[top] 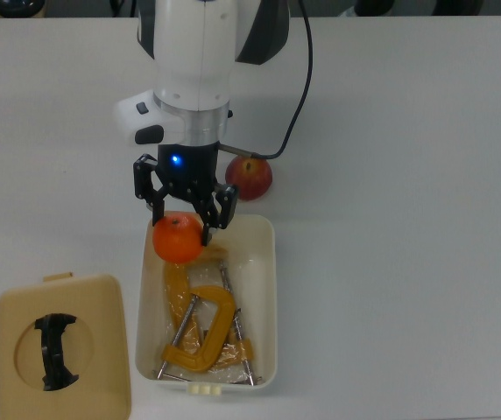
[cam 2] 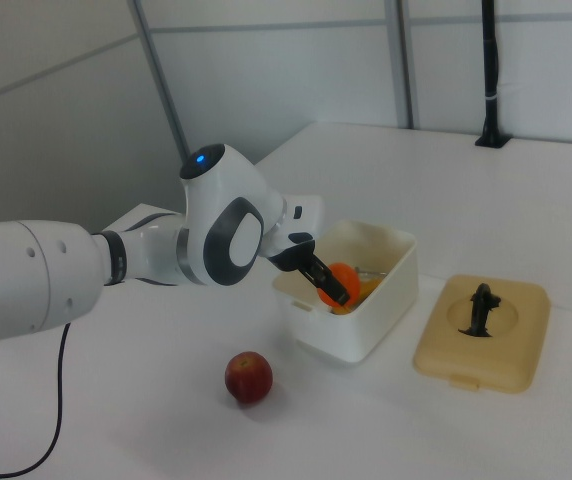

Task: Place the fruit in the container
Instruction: 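Carry the tangerine over the white container and release it inside, then move the open gripper down over the red apple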

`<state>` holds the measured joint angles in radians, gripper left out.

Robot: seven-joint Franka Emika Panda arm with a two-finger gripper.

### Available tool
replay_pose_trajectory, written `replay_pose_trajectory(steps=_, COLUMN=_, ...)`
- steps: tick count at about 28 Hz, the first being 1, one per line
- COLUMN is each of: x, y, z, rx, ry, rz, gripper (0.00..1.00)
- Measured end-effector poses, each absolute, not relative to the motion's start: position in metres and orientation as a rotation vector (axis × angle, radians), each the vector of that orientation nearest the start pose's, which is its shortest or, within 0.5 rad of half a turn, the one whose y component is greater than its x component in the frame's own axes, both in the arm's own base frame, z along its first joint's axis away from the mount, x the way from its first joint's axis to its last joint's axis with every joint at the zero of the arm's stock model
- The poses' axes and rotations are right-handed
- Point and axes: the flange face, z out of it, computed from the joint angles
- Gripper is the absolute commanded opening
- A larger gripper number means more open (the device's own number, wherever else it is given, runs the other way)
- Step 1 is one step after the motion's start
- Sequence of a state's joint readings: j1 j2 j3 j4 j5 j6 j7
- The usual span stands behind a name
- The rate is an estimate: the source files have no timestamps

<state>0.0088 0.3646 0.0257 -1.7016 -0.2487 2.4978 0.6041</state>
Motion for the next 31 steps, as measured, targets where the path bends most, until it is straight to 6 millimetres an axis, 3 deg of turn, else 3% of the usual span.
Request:
replay_pose_trajectory(steps=11, x=0.697, y=0.02, z=0.432, rx=-3.023, ry=0.642, rz=-0.752, gripper=1.0)
replay_pose_trajectory(steps=17, x=0.688, y=0.023, z=0.433, rx=-3.079, ry=0.657, rz=-0.637, gripper=1.0)
replay_pose_trajectory(steps=25, x=0.649, y=0.061, z=0.454, rx=-3.129, ry=0.56, rz=-0.534, gripper=1.0)
replay_pose_trajectory(steps=31, x=0.612, y=0.088, z=0.441, rx=-3.195, ry=0.412, rz=-0.415, gripper=1.0)
